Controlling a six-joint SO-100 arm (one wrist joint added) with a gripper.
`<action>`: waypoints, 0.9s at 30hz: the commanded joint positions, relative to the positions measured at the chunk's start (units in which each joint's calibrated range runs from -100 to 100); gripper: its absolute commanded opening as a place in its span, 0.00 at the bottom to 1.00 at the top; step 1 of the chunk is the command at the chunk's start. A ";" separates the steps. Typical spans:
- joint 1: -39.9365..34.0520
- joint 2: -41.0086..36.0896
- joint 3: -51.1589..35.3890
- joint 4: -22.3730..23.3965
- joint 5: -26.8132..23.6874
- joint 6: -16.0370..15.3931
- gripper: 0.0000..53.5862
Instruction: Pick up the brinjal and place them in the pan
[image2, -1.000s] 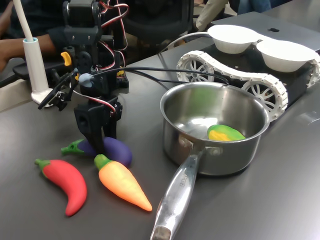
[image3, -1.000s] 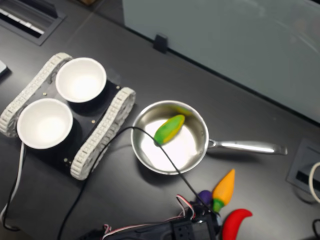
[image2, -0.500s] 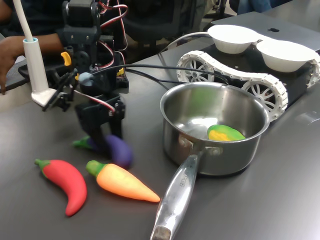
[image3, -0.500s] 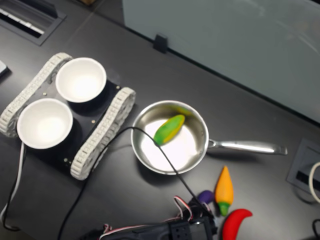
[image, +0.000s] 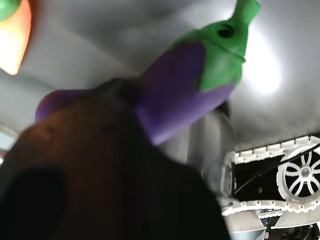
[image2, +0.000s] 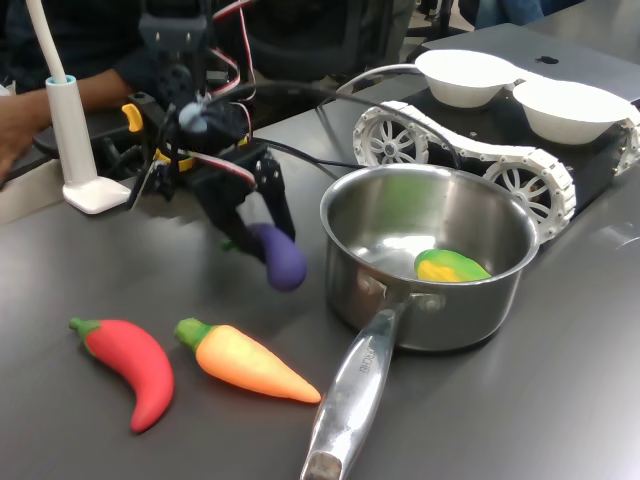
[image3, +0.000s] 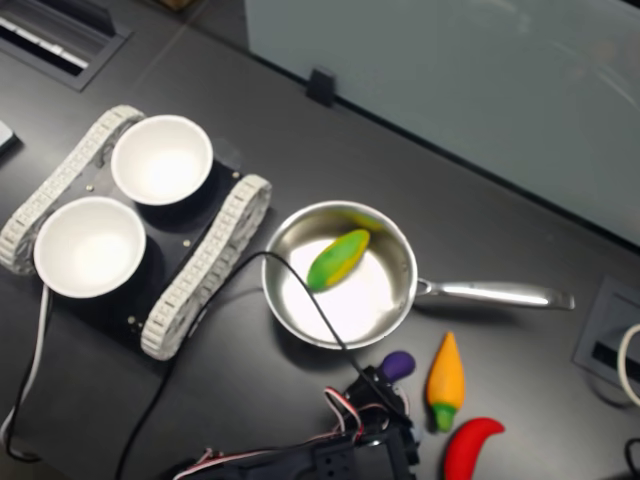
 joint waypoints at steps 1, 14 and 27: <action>2.83 -8.42 -2.07 1.81 -1.47 -4.26 0.01; 6.85 -20.82 3.48 -0.66 -9.52 -13.17 0.01; 4.44 -33.31 9.75 -13.28 -27.69 -14.85 0.01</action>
